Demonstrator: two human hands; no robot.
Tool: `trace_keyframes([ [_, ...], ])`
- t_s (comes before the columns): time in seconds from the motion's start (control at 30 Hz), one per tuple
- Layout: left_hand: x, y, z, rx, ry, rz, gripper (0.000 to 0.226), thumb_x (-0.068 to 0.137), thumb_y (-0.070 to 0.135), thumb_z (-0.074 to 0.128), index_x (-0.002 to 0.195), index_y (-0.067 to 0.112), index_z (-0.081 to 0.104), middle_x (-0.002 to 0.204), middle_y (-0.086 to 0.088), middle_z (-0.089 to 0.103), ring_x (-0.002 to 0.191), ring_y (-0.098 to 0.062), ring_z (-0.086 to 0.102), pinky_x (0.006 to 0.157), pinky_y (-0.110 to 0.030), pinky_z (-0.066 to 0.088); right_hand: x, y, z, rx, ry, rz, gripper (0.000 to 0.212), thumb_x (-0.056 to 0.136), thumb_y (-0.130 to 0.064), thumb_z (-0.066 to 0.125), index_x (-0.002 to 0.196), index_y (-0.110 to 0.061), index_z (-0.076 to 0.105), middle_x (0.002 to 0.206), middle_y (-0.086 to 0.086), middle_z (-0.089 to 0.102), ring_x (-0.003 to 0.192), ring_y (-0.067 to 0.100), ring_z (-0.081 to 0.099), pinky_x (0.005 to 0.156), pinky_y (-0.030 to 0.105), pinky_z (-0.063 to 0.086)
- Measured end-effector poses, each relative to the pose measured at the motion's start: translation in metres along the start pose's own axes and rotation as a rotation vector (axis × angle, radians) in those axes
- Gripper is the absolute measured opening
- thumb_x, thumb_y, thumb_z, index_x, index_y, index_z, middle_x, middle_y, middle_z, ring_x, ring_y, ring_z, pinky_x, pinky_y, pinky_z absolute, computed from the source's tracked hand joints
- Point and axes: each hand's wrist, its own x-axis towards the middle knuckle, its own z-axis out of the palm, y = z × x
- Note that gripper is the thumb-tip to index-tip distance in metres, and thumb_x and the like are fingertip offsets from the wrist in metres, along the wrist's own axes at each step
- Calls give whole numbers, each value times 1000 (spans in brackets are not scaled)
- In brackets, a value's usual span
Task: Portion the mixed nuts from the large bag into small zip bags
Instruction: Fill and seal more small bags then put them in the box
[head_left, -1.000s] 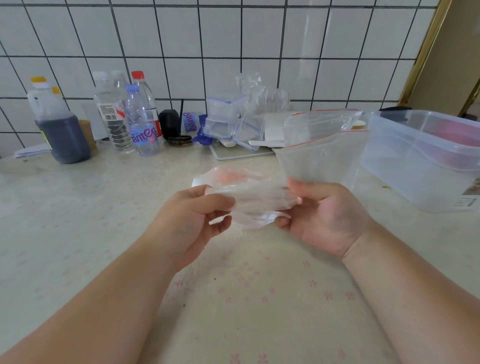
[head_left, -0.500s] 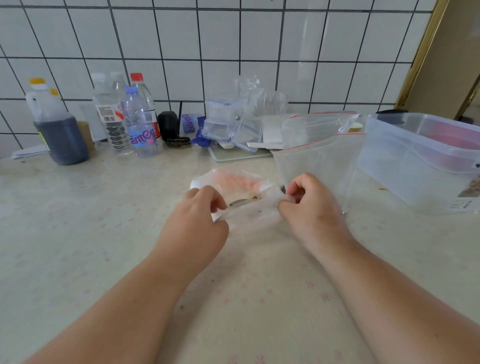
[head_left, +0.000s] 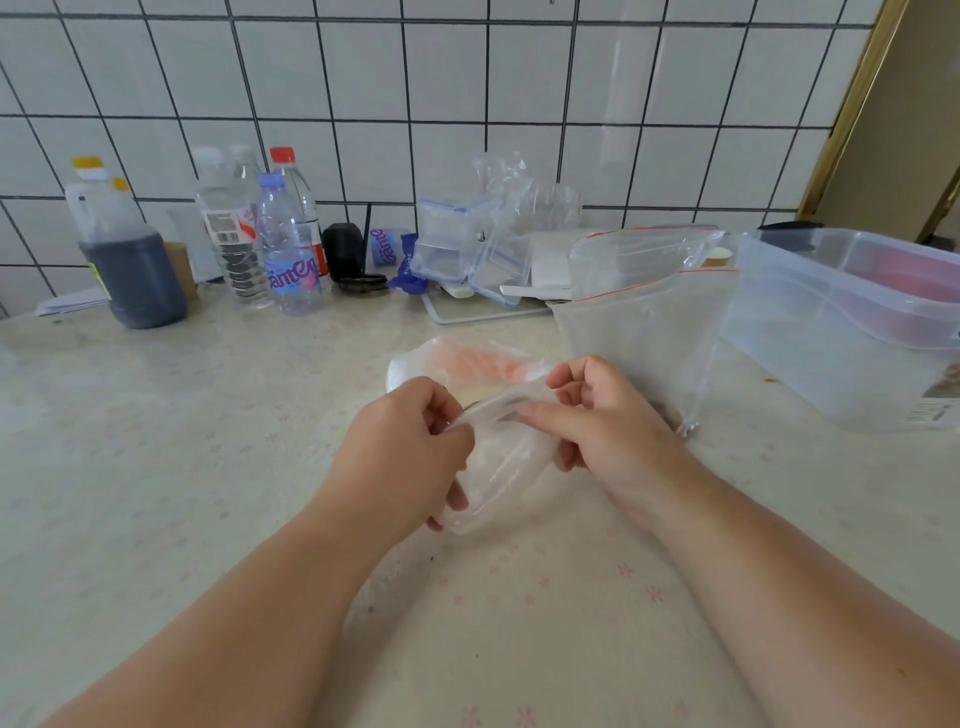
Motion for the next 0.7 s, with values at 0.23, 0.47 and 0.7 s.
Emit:
trace_keyframes([
  [0.23, 3, -1, 0, -21, -113, -117, 22, 85, 6, 46, 98, 22, 54, 59, -6, 73, 44, -25, 66, 38, -25, 45, -4, 1, 2, -209, -24, 20, 38, 55, -26, 71, 89, -36, 57, 86, -4, 59, 60, 13, 57, 60, 32, 48],
  [0.47, 5, -10, -5, 232, -140, -86, 13, 75, 28, 57, 84, 35, 62, 70, 14, 71, 56, -7, 63, 54, -31, 48, -3, 6, -1, -399, -39, 62, 28, 59, -25, 63, 86, -29, 62, 84, -9, 60, 71, 10, 56, 62, 25, 41],
  [0.7, 6, -15, 2, 324, -65, -43, 21, 84, 42, 73, 75, 28, 61, 58, 10, 70, 48, -2, 58, 51, -25, 38, -6, -1, 1, -154, -176, 208, 25, 63, -29, 72, 84, -17, 69, 73, 5, 67, 56, 16, 60, 58, 33, 48],
])
